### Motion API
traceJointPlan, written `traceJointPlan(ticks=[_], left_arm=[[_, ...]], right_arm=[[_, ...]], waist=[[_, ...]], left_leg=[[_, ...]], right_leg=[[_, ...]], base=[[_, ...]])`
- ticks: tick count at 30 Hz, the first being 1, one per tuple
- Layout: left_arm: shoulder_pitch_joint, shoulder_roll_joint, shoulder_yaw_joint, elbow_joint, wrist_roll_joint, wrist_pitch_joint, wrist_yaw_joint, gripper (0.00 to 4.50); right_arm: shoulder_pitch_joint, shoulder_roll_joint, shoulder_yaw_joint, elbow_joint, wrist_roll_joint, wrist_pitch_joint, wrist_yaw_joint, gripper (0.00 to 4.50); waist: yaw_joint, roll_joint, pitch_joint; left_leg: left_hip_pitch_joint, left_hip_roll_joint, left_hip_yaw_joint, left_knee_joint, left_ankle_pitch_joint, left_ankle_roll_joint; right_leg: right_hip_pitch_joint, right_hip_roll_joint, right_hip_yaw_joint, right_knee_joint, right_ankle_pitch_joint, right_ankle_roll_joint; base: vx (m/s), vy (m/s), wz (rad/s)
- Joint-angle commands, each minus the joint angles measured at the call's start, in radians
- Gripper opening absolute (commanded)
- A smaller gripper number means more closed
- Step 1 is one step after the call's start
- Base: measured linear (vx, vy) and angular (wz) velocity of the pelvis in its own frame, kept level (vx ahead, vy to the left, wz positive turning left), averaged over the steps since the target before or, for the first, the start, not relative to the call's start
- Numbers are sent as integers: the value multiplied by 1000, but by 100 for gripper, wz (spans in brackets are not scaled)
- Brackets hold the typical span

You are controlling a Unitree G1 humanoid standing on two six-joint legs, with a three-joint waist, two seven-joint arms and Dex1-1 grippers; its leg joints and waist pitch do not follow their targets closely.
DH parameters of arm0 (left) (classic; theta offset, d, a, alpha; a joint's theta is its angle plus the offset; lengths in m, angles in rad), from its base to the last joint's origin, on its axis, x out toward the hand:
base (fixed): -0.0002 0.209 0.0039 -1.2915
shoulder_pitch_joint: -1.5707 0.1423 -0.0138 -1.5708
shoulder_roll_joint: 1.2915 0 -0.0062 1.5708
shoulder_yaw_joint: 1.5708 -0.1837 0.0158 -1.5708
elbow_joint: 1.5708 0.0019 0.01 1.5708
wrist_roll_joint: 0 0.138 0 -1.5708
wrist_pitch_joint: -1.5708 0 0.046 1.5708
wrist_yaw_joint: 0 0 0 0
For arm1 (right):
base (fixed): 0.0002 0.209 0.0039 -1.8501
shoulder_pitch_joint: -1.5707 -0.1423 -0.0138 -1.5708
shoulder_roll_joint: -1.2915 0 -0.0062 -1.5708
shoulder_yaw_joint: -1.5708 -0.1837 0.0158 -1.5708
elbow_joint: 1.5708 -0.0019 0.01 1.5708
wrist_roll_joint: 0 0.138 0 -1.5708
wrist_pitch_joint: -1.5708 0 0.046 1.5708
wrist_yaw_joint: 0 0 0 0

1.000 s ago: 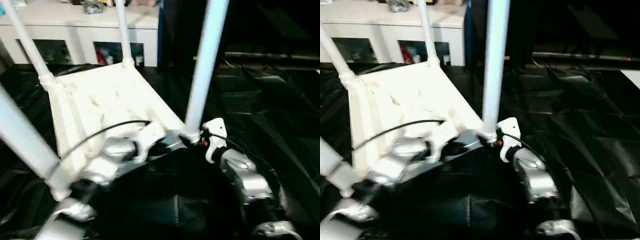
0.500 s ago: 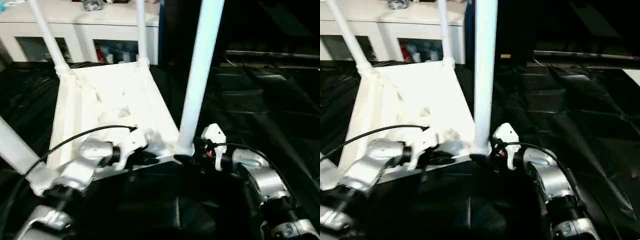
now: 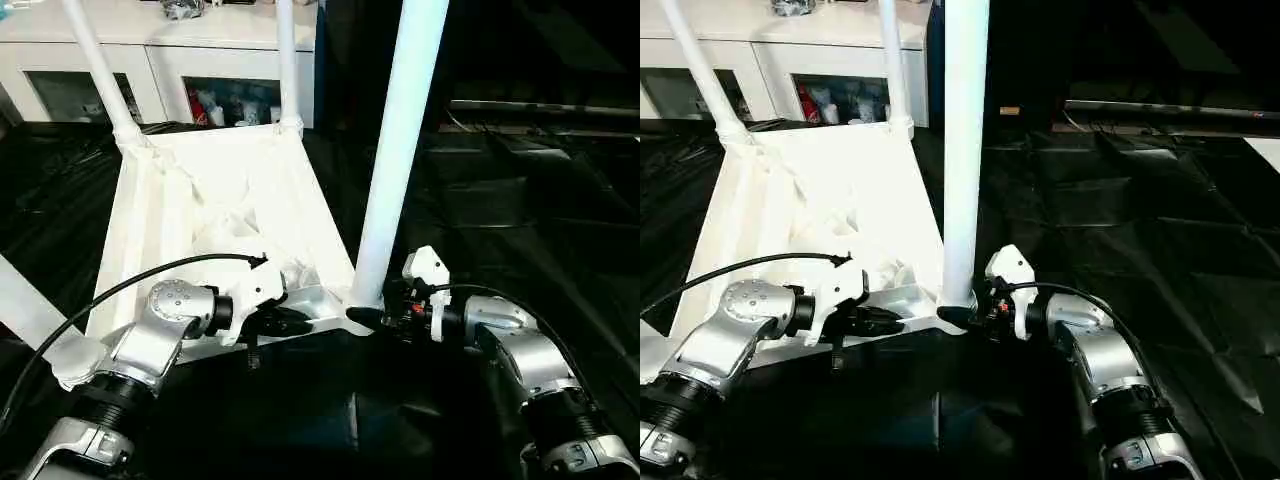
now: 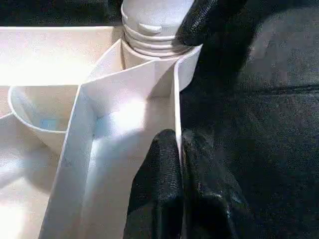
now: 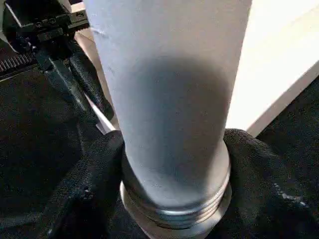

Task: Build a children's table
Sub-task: Rotate leg to tighten

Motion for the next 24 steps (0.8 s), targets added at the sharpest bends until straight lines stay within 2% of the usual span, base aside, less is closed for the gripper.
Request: traceJointPlan(ticks=[1,2,3,4,5,6,7,8,9,11,16,18,19,22,24], left_arm=[[25,-28,-31,52,14,15,35,0],[20,-37,-31,61,22,16,56,0],[-2,-77,-30,98,43,25,125,0],[-2,-77,-30,98,43,25,125,0],[-20,-107,-32,125,58,33,174,0],[-43,-146,-38,157,75,46,228,0],[-57,-170,-43,177,86,54,261,0],[-77,-204,-45,204,99,69,313,0],[-89,-225,-46,220,107,79,345,0],[-116,-270,-47,251,122,98,415,0],[-145,-322,-49,284,141,97,464,0],[-144,-318,-52,282,146,79,446,0],[-143,-316,-51,282,147,74,441,0],[-132,-288,-46,266,138,50,398,0],[-112,-243,-46,239,119,16,329,0]], right_arm=[[0,16,0,9,-6,-1,-40,274],[2,26,-4,16,-10,-4,-66,273],[4,72,-23,56,-43,-23,-206,272],[4,72,-23,56,-43,-23,-206,272],[8,113,-40,83,-62,-32,-311,272],[17,162,-58,96,-72,-31,-409,272],[24,192,-68,102,-76,-28,-466,272],[27,230,-83,106,-73,-17,-530,272],[29,252,-91,109,-72,-11,-567,272],[19,292,-98,126,-84,-14,-644,272],[-6,325,-62,155,-146,-42,-730,272],[-6,326,-61,150,-134,-63,-685,272],[-5,327,-63,146,-130,-68,-676,328],[-1,294,-62,117,-114,-100,-600,352],[-4,242,-60,84,-76,-98,-498,369]], waist=[[5,-11,-43],[3,-13,-42],[2,-10,-37],[1,-12,-34],[0,-12,-34],[-2,-16,-31],[-1,-17,-34],[-3,-12,-29],[-4,-14,-29],[1,-12,-30],[1,-8,-32],[3,-7,-33],[2,-8,-34],[3,-11,-36],[5,-12,-36]], left_leg=[[6,51,-14,-59,-145,86],[6,51,-13,-60,-153,85],[7,51,-13,-64,-188,68],[11,51,-14,-66,-221,45],[9,50,-15,-68,-224,33],[10,49,-17,-73,-246,13],[16,49,-20,-73,-267,0],[14,48,-19,-76,-283,-3],[19,48,-20,-76,-310,-12],[27,48,-20,-77,-336,-15],[18,46,-23,-81,-341,-4],[16,46,-22,-80,-328,8],[14,46,-23,-81,-322,11],[11,47,-21,-79,-300,23],[7,47,-21,-78,-283,46]], right_leg=[[38,-53,37,-66,-66,-268],[38,-52,38,-68,-77,-266],[32,-54,39,-75,-149,-251],[30,-56,40,-83,-218,-239],[31,-58,42,-83,-242,-229],[29,-56,41,-88,-300,-204],[28,-58,42,-92,-340,-186],[25,-57,44,-95,-360,-178],[20,-56,45,-101,-396,-161],[12,-56,46,-107,-422,-148],[18,-56,44,-107,-386,-140],[20,-57,45,-107,-369,-138],[22,-57,45,-107,-361,-138],[26,-56,43,-105,-329,-145],[30,-58,42,-103,-312,-155]], base=[[0,0,0],[0,0,0],[0,0,0],[0,0,0],[0,0,0],[0,0,0],[0,0,0],[0,0,0],[0,0,0],[0,0,0],[0,0,0],[0,0,0],[0,0,0],[0,0,0],[0,0,0]])
